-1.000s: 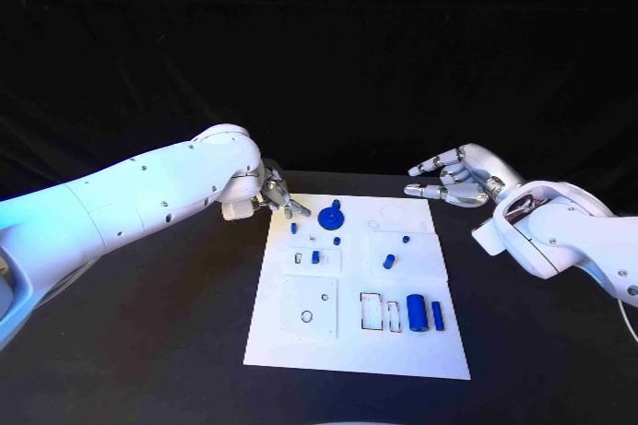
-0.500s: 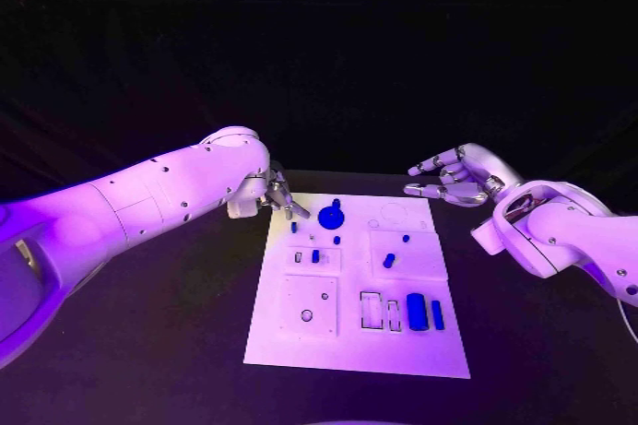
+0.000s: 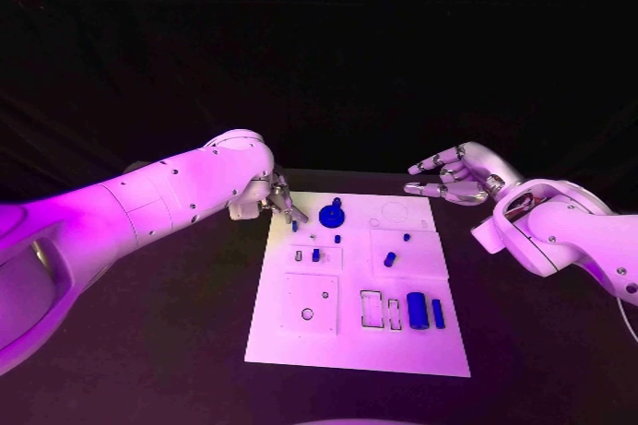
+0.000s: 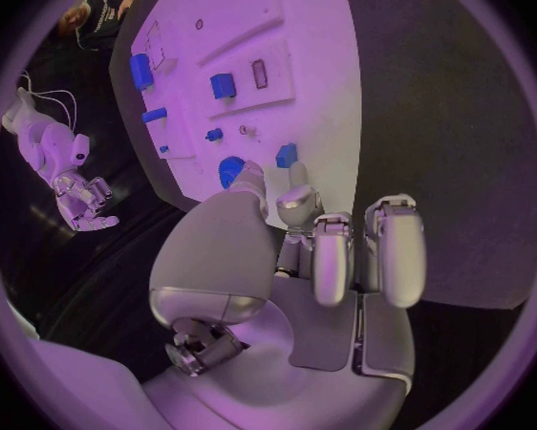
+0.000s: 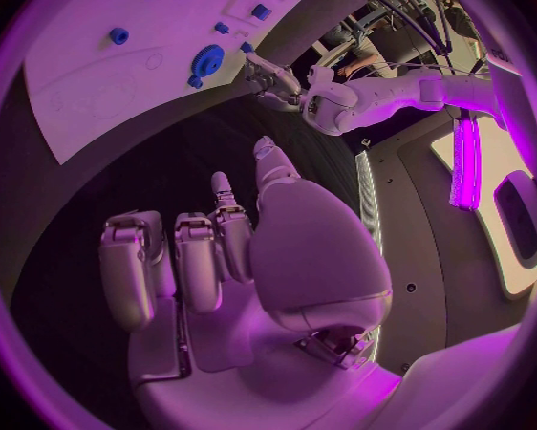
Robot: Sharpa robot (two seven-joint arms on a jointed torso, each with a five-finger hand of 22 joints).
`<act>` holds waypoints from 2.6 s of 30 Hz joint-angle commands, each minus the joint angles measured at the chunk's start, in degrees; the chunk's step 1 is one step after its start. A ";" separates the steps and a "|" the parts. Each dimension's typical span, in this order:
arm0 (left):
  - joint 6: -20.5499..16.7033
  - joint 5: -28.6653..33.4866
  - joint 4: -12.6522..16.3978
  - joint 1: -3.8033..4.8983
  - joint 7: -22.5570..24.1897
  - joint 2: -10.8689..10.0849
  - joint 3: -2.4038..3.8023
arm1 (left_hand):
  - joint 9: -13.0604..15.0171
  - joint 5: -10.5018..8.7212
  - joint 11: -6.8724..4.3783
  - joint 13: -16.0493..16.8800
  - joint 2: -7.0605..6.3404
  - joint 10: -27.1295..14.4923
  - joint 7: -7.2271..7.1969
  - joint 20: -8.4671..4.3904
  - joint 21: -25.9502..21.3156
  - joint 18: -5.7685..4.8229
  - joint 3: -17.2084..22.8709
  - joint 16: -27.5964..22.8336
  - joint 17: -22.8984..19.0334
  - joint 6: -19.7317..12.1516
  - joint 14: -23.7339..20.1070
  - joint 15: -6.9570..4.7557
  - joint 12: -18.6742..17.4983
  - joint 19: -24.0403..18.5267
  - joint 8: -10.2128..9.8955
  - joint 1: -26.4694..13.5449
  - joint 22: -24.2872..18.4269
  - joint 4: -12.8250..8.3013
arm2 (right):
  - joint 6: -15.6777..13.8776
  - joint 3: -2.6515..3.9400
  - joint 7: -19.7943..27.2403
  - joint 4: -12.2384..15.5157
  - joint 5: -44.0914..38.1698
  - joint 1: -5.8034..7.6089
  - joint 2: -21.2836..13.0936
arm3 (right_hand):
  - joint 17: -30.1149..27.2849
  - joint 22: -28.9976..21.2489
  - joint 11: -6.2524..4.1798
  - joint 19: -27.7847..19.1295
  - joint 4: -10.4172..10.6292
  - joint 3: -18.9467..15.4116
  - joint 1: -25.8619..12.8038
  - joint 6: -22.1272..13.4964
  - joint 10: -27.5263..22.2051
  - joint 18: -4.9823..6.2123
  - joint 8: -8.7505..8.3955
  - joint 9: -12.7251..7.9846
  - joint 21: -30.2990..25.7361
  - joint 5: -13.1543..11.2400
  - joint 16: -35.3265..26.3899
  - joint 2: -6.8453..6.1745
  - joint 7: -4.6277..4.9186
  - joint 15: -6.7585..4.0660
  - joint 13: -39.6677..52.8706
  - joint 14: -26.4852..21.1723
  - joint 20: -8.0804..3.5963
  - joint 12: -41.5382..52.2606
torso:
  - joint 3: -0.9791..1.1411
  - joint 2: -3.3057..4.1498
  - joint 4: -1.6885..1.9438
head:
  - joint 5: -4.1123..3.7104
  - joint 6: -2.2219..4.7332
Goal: Assemble the parts on the task board
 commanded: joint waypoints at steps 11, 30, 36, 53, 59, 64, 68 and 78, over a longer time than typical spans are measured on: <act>1.93 0.39 -1.72 -0.30 -0.05 0.85 -0.21 | -0.11 0.42 -0.24 -0.12 0.71 0.39 -0.16 -0.11 0.34 0.14 0.56 0.18 15.09 0.52 6.14 -0.24 0.30 3.13 0.51 1.70 7.09 -0.42 | 0.75 0.00 0.60 -0.01 -0.10 -0.05 0.08 | 12.83 11.56 -0.39 4.07 0.01 -0.39 -0.17 0.23 1.27 0.06 0.19 0.04 -0.25 0.32 -0.29 0.55 -0.07 -0.23 9.40 5.45 -0.13 -0.29 | 0.01 -0.04 0.02 | 0.02 -0.04; 1.18 2.21 -2.06 -0.41 0.58 1.20 -0.25 | -0.39 0.63 -0.67 -0.32 3.08 0.59 -0.65 -0.44 0.23 0.16 4.71 0.18 15.09 0.42 6.14 -0.61 0.47 3.11 0.96 6.30 7.10 -1.76 | 0.88 0.00 0.59 -0.05 -0.09 -0.05 0.19 | 12.89 11.58 -0.40 4.08 0.02 -0.42 -0.16 0.23 1.30 0.06 0.19 0.04 -0.24 0.35 -0.26 0.61 -0.07 -0.23 9.43 5.47 -0.13 -0.23 | 0.01 -0.04 0.03 | 0.08 -0.14; 0.55 2.43 -2.01 -0.41 0.89 1.25 -0.25 | -0.88 1.34 -1.13 -0.80 5.18 0.20 -1.07 -0.92 0.00 0.23 12.12 0.18 15.09 -0.80 6.14 -1.12 -0.14 3.02 0.37 13.91 6.89 -6.45 | 0.92 0.00 0.57 -0.07 -0.09 -0.05 0.24 | 12.89 11.58 -0.40 4.08 0.02 -0.42 -0.16 0.23 1.30 0.06 0.19 0.04 -0.24 0.35 -0.26 0.61 -0.07 -0.23 9.43 5.47 -0.13 -0.23 | -0.01 -0.03 0.00 | 0.13 -0.22; -6.21 9.26 3.19 -0.41 3.87 -2.45 -0.35 | 1.07 5.27 -0.52 -1.95 -4.61 1.08 -0.22 -0.45 -0.64 0.35 39.44 0.18 15.09 -1.77 6.14 -0.43 -0.47 2.95 4.39 4.94 6.59 -11.77 | 0.97 -0.04 0.78 -0.19 0.40 -0.06 0.22 | 12.88 11.62 -0.40 4.11 0.19 -0.61 -0.30 0.29 1.37 0.05 0.20 0.04 -0.21 0.39 -0.26 0.90 -0.09 -0.24 9.49 5.47 -0.14 -0.09 | 0.06 -0.19 0.11 | 0.14 -0.18; -11.12 10.37 9.84 -0.42 3.84 -6.15 -0.84 | 1.46 6.64 -0.68 -1.58 -5.43 1.50 -0.40 -0.58 -0.35 0.25 40.86 0.18 15.09 -1.65 6.14 -0.56 0.04 3.14 5.19 3.71 7.00 -12.57 | 0.97 -0.10 0.86 -0.22 0.54 -0.07 0.12 | 12.88 11.62 -0.40 4.11 0.19 -0.61 -0.30 0.29 1.37 0.05 0.20 0.04 -0.21 0.39 -0.26 0.90 -0.09 -0.24 9.49 5.47 -0.14 -0.09 | 0.16 -0.43 0.39 | 0.04 -0.46; -15.37 8.48 15.96 -1.10 3.27 -9.67 -1.47 | 1.57 6.96 -0.79 -1.30 -5.87 1.76 -0.52 -0.65 -0.03 0.15 41.36 0.18 15.09 -1.46 6.14 -0.63 0.34 3.31 5.49 3.34 7.42 -12.95 | 0.96 -0.16 0.85 -0.22 0.58 -0.08 0.00 | 12.88 11.62 -0.40 4.11 0.19 -0.61 -0.30 0.29 1.37 0.05 0.20 0.04 -0.21 0.39 -0.26 0.90 -0.09 -0.24 9.49 5.47 -0.14 -0.09 | 0.19 -0.51 0.55 | -0.22 -0.68; -18.18 5.72 20.05 -1.98 2.64 -11.93 -1.79 | 1.60 7.13 -0.88 -1.07 -6.24 2.01 -0.62 -0.70 0.29 0.05 41.78 0.18 15.09 -1.24 6.14 -0.69 0.60 3.47 5.67 3.08 7.83 -13.23 | 0.94 -0.20 0.84 -0.21 0.59 -0.09 -0.11 | 12.88 11.62 -0.40 4.11 0.19 -0.61 -0.30 0.29 1.37 0.05 0.20 0.04 -0.21 0.39 -0.26 0.90 -0.09 -0.24 9.49 5.47 -0.14 -0.09 | 0.17 -0.49 0.52 | -0.20 -0.81; -22.18 1.63 25.56 -3.73 1.20 -14.42 -2.33 | 1.55 8.11 -1.09 -1.18 -7.07 2.48 -0.84 -0.87 0.64 -0.06 43.02 0.18 15.09 -0.66 6.14 -0.85 0.67 3.68 6.02 2.15 8.30 -13.75 | 0.98 -0.25 0.84 -0.18 0.59 -0.14 -0.12 | 12.88 11.62 -0.40 4.11 0.19 -0.61 -0.30 0.29 1.37 0.05 0.20 0.04 -0.21 0.39 -0.26 0.90 -0.09 -0.24 9.49 5.47 -0.14 -0.09 | 0.07 -0.42 0.40 | 0.02 -1.11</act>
